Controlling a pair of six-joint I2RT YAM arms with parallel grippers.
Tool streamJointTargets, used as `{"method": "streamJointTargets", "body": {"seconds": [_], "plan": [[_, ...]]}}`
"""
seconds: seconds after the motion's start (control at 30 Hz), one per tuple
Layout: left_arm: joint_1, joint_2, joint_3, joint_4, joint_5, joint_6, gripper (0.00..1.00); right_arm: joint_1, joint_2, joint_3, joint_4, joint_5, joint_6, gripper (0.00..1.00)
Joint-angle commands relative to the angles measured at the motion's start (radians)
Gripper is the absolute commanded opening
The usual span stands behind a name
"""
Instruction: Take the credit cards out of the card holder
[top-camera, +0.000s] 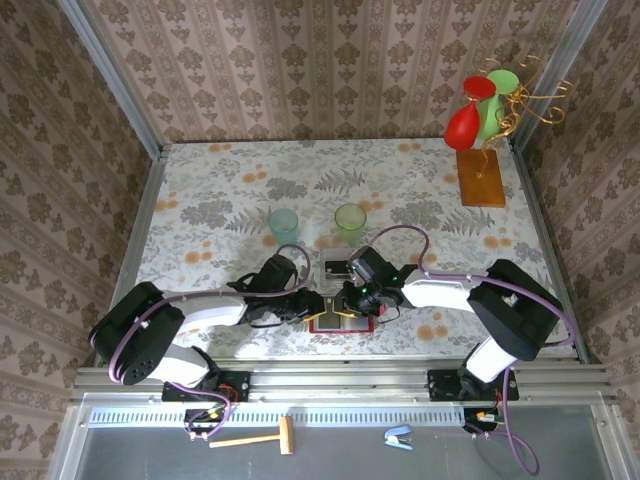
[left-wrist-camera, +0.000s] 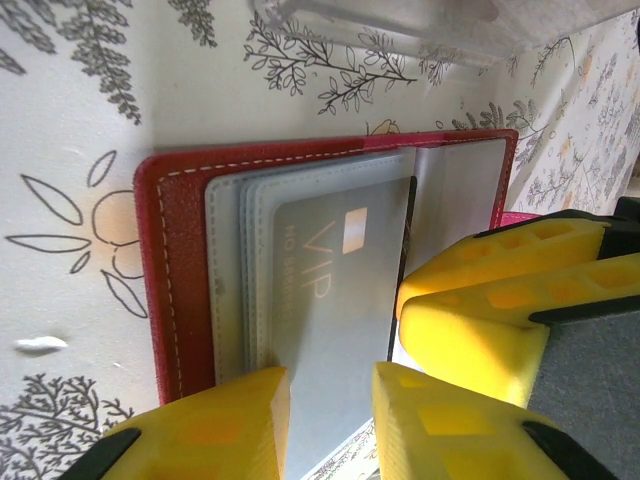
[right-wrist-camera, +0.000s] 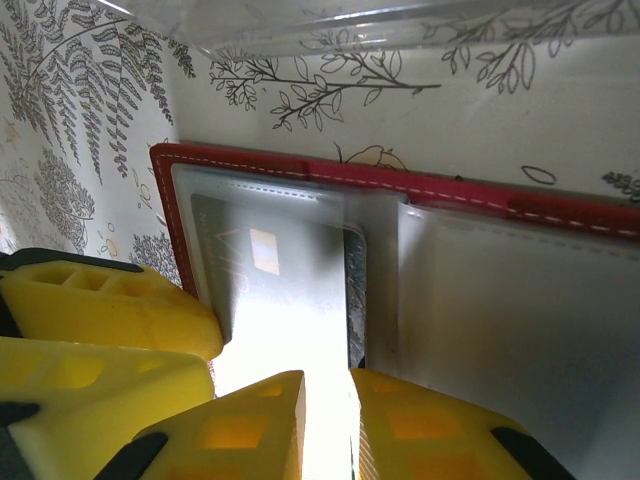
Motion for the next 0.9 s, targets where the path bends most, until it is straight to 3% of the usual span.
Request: {"method": "streamJointTargets", "body": {"seconds": [0.0, 0.87], "plan": [[0.009, -0.011, -0.016, -0.021, -0.01, 0.027, 0.29, 0.005, 0.022, 0.026, 0.003, 0.0, -0.001, 0.19], [0.012, -0.061, -0.025, -0.023, -0.016, 0.002, 0.33, 0.006, -0.024, 0.058, -0.142, 0.078, -0.066, 0.2]]}}
